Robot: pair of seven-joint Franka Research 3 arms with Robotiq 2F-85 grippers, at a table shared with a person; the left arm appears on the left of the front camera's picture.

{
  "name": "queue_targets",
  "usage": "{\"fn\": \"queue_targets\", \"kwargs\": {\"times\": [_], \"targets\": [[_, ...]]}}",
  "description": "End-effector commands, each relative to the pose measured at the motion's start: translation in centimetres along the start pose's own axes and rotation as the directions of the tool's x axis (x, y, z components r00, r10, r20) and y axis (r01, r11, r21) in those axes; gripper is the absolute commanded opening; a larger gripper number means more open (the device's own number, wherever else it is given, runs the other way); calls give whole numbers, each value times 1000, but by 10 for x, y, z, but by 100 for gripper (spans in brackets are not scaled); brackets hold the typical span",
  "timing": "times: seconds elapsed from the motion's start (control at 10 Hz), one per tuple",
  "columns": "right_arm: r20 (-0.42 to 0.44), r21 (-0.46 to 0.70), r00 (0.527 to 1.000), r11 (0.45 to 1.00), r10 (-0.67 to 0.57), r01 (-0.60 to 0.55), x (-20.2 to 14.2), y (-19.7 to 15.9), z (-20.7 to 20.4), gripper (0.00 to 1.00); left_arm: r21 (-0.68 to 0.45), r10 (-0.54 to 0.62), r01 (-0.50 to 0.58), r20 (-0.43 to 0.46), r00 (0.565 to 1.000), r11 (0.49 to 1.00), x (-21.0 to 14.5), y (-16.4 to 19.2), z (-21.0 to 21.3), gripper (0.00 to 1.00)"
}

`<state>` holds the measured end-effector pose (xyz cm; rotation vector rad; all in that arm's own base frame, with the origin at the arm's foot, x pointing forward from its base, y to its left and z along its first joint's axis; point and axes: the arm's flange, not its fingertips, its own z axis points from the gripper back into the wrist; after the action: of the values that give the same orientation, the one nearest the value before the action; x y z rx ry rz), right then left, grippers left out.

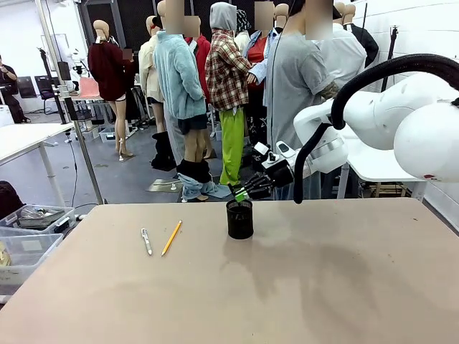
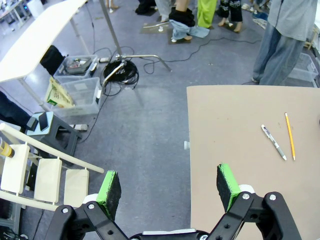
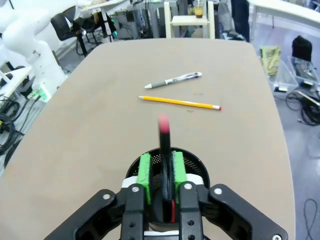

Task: Place the pens into the pen holder.
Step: Pick up a writing instrument from the table and place it into the Pen holder.

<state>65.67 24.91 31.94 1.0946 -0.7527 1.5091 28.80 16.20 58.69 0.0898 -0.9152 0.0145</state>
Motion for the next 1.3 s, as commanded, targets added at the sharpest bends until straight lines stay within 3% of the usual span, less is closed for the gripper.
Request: {"fn": "queue_targets", "kwargs": {"times": [0.0, 0.1, 0.3, 0.5, 0.6, 0.8, 1.0, 1.1, 1.2], "targets": [[-44, -4, 999, 1000, -7, 7, 7, 0, 5, 63, 4, 16, -17, 11, 1000, 1000, 2, 0, -1, 100], [-52, -10, 999, 1000, 1, -2, 9, 5, 10, 80, 4, 16, -17, 11, 1000, 1000, 2, 0, -1, 100], [-95, -90, 995, 996, 19, -28, 17, 37, 43, 80, 4, 16, -17, 11, 1000, 1000, 2, 0, -1, 100], [-242, -279, 967, 960, -74, 4, 24, 93, 108, 80, 4, 16, -17, 11, 1000, 1000, 2, 0, -1, 100], [-279, -395, 944, 917, -178, 56, 20, 116, 141, 80, 4, 16, -17, 11, 1000, 1000, 2, 0, -1, 100], [-315, -600, 860, 786, -401, 147, 14, 166, 193, 80, 4, 16, -17, 11, 1000, 1000, 2, 0, -1, 100], [-258, -732, 745, 628, -615, 264, 14, 209, 234, 80, 4, 16, -17, 11, 1000, 1000, 2, 0, -1, 100], [-216, -790, 663, 527, -717, 312, 15, 226, 252, 80, 4, 16, -17, 11, 1000, 1000, 2, 0, -1, 100], [-186, -848, 538, 411, -822, 335, 16, 241, 268, 80, 4, 16, -17, 11, 1000, 1000, 2, 0, -1, 100]]}}
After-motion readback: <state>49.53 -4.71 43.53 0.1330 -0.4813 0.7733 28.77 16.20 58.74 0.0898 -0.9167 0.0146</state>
